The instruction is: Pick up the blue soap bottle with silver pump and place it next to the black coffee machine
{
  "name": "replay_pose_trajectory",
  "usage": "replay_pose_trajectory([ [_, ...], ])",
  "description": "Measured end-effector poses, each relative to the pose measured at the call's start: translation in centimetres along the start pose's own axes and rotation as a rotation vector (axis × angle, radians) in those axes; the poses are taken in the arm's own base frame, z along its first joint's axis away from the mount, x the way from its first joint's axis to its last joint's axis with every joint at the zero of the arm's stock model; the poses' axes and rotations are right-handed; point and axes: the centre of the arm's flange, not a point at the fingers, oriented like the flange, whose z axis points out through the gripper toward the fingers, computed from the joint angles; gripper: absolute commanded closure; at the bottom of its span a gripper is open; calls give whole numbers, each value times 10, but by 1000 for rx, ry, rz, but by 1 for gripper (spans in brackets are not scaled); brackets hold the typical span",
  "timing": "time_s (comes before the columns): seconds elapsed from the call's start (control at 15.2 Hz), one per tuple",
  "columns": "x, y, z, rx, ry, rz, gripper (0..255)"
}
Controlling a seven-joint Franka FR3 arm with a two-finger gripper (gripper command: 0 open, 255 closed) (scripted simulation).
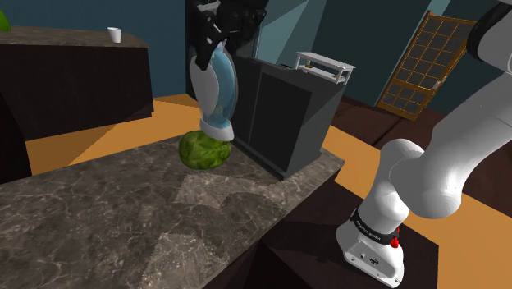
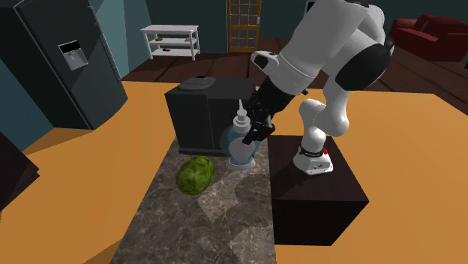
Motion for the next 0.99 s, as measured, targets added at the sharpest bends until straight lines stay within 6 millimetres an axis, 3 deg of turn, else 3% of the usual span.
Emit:
replay_pose_trajectory([
  [0.99,35,9,-69,0,0,0,255],
])
